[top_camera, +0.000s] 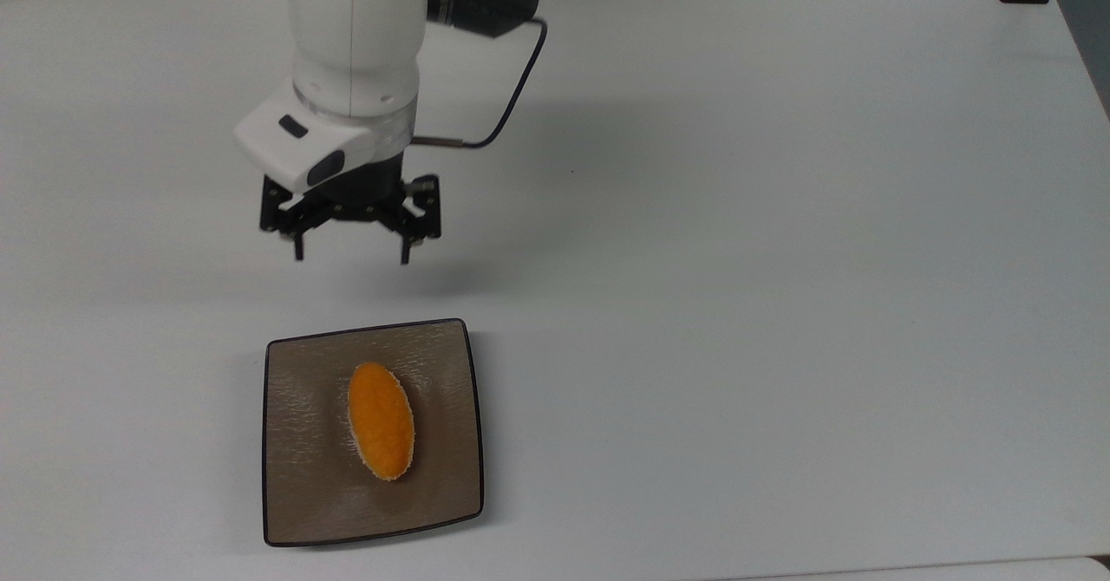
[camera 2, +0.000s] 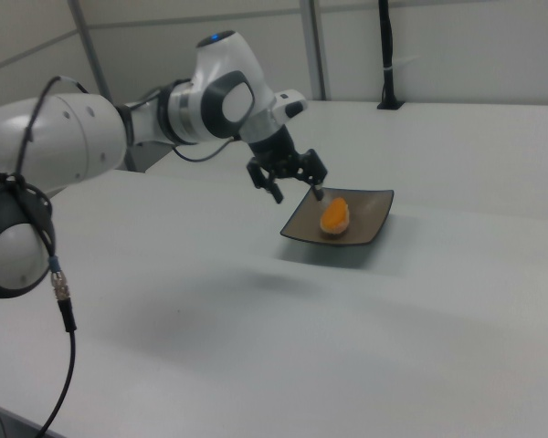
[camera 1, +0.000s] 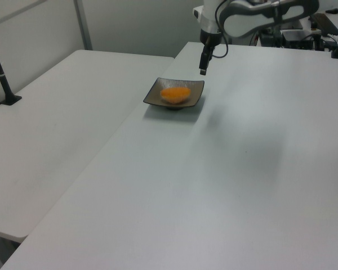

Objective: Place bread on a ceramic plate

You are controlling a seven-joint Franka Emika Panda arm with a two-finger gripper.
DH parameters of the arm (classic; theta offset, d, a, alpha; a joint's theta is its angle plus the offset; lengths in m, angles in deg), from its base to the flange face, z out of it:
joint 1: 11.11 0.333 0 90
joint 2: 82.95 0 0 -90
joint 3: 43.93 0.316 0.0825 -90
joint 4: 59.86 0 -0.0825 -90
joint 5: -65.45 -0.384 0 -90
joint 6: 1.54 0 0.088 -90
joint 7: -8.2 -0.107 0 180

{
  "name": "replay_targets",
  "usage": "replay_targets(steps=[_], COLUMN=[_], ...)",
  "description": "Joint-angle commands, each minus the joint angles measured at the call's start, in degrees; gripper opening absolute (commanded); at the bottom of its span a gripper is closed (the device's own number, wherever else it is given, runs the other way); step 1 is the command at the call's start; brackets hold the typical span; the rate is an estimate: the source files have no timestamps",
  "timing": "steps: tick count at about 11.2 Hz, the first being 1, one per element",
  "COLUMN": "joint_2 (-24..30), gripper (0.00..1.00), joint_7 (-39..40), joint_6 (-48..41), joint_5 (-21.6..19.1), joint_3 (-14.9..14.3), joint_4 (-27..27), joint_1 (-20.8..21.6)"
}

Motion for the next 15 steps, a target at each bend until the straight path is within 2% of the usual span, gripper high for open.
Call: replay_targets(steps=[1, 5, 9, 11, 13, 15], joint_2=[9.4, 18.3, 27.3, 29.1, 29.6, 29.3], gripper=[1.00, 1.00, 1.00, 1.00, 1.00, 1.00], joint_7=[-0.6, -4.1, -5.0, -5.4, -6.2, -6.0], joint_6=[-10.1, -18.8, -19.0, -18.4, -18.2, -18.3], joint_5=[-5.4, -8.4, -10.6, -10.9, -12.2, -11.7], joint_3=[2.3, 3.6, 3.5, 3.0, 2.7, 2.7], joint_4=[6.8, 11.0, 19.6, 22.3, 23.1, 23.2], joint_1=[-0.5, 0.4, 1.6, 3.1, 3.1, 3.0])
